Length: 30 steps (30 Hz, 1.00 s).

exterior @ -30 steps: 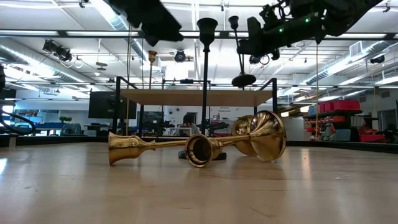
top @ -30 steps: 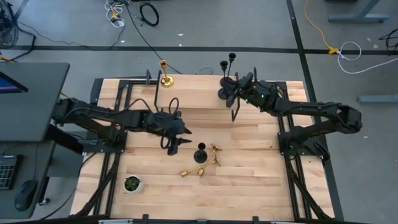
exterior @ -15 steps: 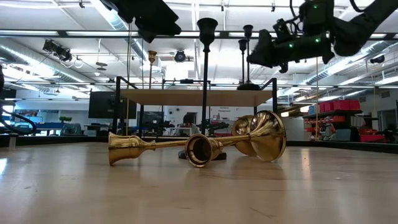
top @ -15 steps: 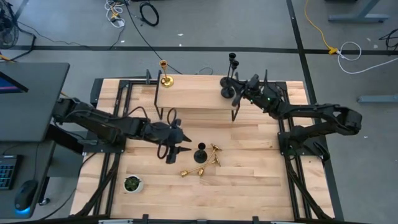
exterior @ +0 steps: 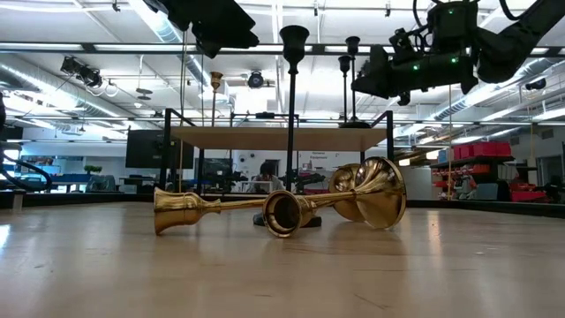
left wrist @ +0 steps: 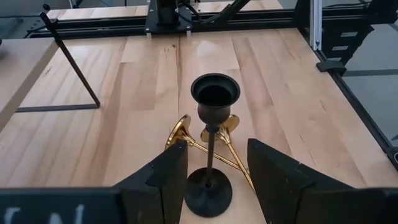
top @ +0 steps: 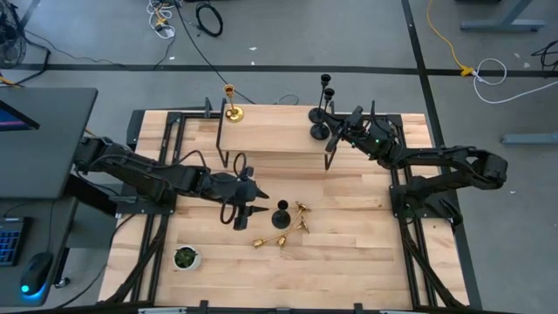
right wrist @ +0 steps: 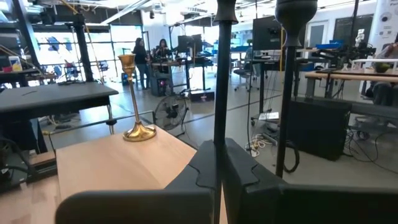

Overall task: Pick & Place candle stick holders
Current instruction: Put the bottom black candle holder on the shelf aligned with the other black candle holder

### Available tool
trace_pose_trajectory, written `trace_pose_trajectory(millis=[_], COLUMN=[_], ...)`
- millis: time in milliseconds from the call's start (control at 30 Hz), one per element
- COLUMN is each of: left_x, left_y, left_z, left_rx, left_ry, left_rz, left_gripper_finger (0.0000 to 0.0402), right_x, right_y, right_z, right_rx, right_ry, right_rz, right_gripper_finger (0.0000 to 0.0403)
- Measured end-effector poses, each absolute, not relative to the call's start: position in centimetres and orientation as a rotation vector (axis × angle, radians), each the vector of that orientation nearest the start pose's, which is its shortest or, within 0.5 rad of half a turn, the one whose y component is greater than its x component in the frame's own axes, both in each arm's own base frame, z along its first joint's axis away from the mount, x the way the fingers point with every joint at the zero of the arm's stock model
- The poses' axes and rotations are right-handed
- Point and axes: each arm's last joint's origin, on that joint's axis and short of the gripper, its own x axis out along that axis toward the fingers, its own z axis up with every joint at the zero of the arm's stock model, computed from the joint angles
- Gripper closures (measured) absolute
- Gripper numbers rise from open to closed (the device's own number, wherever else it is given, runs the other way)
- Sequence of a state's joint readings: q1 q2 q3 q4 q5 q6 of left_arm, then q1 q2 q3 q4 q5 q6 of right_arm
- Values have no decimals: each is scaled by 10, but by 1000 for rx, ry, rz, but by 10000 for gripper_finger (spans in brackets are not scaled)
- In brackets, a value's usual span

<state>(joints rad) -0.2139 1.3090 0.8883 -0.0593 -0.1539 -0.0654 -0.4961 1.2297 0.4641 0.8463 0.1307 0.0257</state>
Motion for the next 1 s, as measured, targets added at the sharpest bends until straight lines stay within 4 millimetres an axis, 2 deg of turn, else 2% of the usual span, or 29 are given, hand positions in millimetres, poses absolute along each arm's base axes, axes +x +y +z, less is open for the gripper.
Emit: trace_pose_trajectory(millis=[367,1000], left_x=[280,280], left_y=[-56,-56], left_z=[268,268], left_rx=[38,50], left_ry=[476,476], left_rz=[-47,-49], left_gripper_finger=[232,232], right_x=[219,220], right_y=[-123,-124], right_z=[226,226], right_rx=[16,10], right_ry=[-81,-85], right_rz=[-635,-636], right_gripper_finger=[403,403])
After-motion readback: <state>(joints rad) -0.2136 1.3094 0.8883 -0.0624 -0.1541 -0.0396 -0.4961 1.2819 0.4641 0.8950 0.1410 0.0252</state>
